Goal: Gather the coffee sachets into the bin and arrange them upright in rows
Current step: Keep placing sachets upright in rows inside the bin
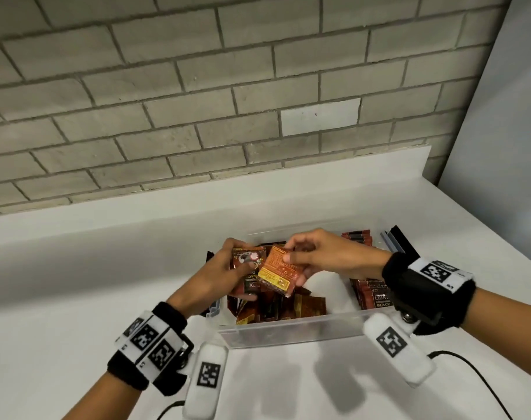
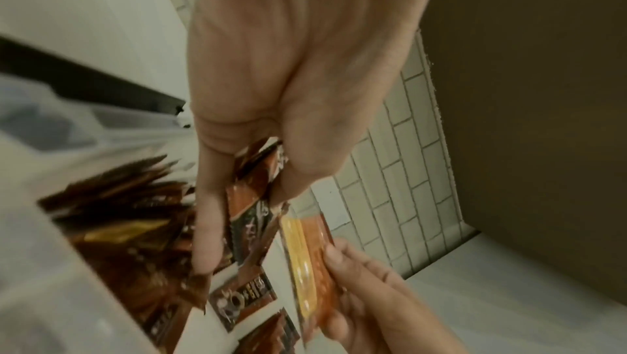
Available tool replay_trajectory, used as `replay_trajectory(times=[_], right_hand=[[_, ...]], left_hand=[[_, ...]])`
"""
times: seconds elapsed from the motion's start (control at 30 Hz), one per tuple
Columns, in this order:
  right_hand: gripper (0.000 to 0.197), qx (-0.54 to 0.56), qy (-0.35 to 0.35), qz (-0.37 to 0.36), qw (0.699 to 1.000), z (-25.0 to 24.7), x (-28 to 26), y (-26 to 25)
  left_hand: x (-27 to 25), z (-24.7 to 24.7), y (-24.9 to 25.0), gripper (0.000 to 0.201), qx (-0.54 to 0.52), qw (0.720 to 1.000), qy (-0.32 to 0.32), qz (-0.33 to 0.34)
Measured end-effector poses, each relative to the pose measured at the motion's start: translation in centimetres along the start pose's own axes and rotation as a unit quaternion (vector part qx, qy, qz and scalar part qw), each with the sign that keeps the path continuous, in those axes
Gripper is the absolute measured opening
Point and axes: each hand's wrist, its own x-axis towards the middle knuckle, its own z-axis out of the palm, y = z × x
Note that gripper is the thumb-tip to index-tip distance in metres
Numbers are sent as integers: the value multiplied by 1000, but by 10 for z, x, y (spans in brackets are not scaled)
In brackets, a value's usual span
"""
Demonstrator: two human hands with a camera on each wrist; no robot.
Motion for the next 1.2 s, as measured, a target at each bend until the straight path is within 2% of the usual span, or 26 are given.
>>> replay_trajectory(times=[0.1, 0.17, 0.23, 0.3, 0.37, 0.47, 0.53, 0.6, 0.67, 0.77, 0.83, 0.97, 1.07, 1.17, 1.2], right_hand=[[23, -20, 19, -1, 1000, 11, 10, -3], [19, -42, 38, 2, 998, 18, 15, -1], [19, -57, 45, 11, 997, 22, 17, -1], [28, -112, 40, 45, 992, 20, 16, -2], [42, -171, 7, 117, 978, 13, 16, 5], [70, -187, -34, 231, 954, 2, 21, 26], [82, -156, -28, 281, 946, 0, 26, 36], [75, -96, -18, 290, 952, 4, 33, 37], [60, -54, -24, 295, 954, 8, 39, 36], [21, -30, -50, 300, 952, 16, 43, 37], [9, -3, -38, 307, 951, 19, 43, 39], [17, 46, 29, 307, 950, 19, 44, 43], [5, 45, 47, 304, 950, 16, 43, 41], [9, 60, 61, 297, 951, 13, 39, 37], [16, 68, 68, 292, 952, 13, 35, 34]], left_hand=[[2, 14, 0, 20, -128, 991, -15, -21], [4, 17, 0, 24, -158, 987, -25, -19], [3, 15, -4, 34, -94, 995, -35, -3], [1, 10, -6, 41, -26, 999, -17, 10], [1, 2, -6, 39, 29, 999, 22, 24], [6, -8, -4, 37, 82, 993, 82, 13], [10, -9, -2, 39, 92, 993, 77, -21], [16, -7, 1, 38, 129, 990, 37, -31], [24, -4, 8, 37, 215, 976, -14, -11], [44, 0, 16, 44, 390, 917, -80, -5], [55, 6, 19, 47, 438, 892, -109, -12], [71, 18, 17, 49, 468, 877, -102, -37], [77, 20, 15, 55, 494, 865, -80, -37], [78, 16, 15, 49, 490, 870, -55, -25], [78, 13, 15, 48, 476, 878, -49, -28]])
